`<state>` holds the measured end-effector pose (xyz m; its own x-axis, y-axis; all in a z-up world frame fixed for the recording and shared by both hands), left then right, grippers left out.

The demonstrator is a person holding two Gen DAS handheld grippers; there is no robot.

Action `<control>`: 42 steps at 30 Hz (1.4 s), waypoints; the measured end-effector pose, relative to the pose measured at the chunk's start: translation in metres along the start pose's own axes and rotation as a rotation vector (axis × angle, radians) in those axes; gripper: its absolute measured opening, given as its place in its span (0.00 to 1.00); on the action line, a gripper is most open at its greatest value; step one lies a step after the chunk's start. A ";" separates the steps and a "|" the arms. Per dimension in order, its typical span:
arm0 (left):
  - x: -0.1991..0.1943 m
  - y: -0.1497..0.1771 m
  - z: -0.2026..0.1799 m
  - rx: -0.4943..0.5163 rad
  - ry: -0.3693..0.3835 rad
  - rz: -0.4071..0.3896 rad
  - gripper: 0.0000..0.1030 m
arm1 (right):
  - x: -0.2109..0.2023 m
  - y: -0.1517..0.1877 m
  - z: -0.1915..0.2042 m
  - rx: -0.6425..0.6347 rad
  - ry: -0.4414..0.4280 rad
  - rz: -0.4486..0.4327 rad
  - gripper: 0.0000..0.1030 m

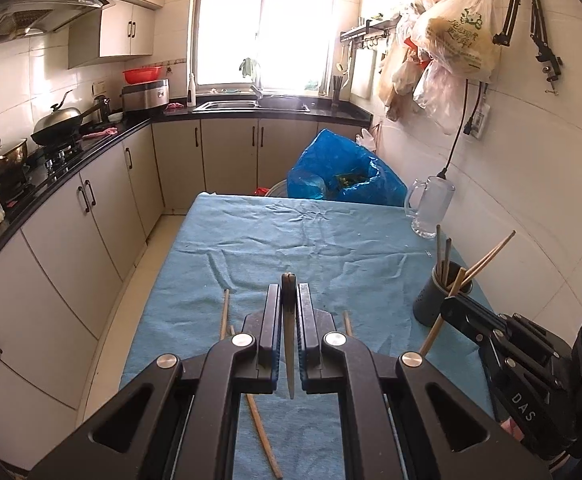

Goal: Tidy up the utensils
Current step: 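Carry both held chopsticks upright over to the black utensil cup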

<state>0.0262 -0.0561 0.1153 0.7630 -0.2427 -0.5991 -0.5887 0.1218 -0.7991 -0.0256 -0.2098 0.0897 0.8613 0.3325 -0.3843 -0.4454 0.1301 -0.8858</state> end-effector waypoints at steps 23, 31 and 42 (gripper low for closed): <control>0.000 -0.002 -0.018 0.039 0.014 0.009 0.06 | -0.025 -0.009 -0.018 0.042 0.023 -0.046 0.06; -0.002 -0.002 -0.028 0.059 0.013 0.011 0.06 | -0.037 -0.011 -0.027 0.068 0.031 -0.063 0.06; -0.011 -0.006 -0.050 0.101 0.009 0.000 0.06 | -0.064 -0.016 -0.043 0.098 0.044 -0.113 0.06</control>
<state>0.0081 -0.1020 0.1291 0.7605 -0.2513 -0.5987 -0.5581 0.2183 -0.8005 -0.0633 -0.2732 0.1175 0.9161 0.2696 -0.2969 -0.3653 0.2557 -0.8951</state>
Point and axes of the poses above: each gripper's, at about its wrist camera, not at the fingertips, and x roughly the way its jaws point, z to its left, y to its underside, the point moved 5 cm from there along x, roughly the way its jaws point, and after that the axes turned 2 degrees about -y, right-handed, at the moved point
